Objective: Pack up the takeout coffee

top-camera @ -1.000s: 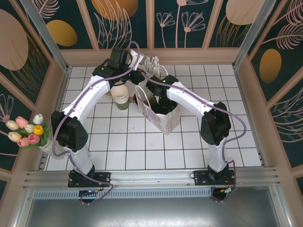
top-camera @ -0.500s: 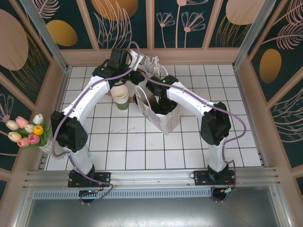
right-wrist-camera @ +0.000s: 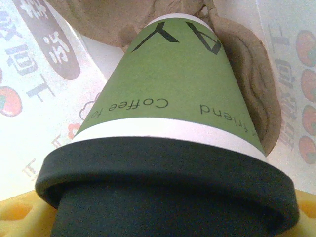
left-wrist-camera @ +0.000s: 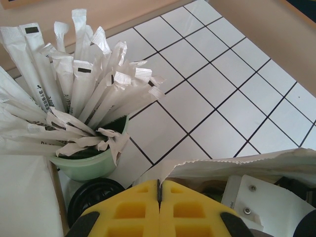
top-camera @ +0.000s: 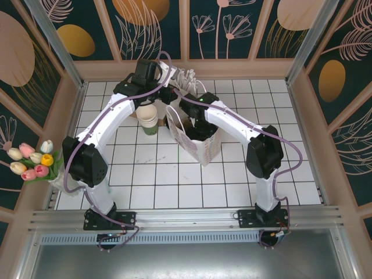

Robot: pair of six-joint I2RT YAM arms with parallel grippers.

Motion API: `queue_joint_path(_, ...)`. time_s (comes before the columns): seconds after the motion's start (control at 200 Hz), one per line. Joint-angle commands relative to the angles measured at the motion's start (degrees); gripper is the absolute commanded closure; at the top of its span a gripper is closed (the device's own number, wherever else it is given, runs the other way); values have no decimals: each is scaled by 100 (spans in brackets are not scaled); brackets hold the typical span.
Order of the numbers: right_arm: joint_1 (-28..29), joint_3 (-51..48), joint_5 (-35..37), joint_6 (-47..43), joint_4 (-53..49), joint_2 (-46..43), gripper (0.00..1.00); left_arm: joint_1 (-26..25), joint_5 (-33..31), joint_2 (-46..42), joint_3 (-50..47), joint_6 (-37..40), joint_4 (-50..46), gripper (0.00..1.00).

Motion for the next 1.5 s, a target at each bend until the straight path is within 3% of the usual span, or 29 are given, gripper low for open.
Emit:
queue_joint_path(0.0, 4, 79, 308, -36, -392, 91, 41, -6, 24, -246, -120, -42, 85, 100)
queue_joint_path(1.106, 116, 381, 380, 226, -497, 16, 41, 1, -40, -597, -363, -67, 305, 100)
queue_joint_path(1.261, 146, 724, 297, 331, -488, 31, 41, -1, 379, -599, -459, -72, 460, 100)
queue_joint_path(1.491, 130, 1756, 278, 279, -497, 302, 41, -6, 488, -660, -515, -33, 472, 100)
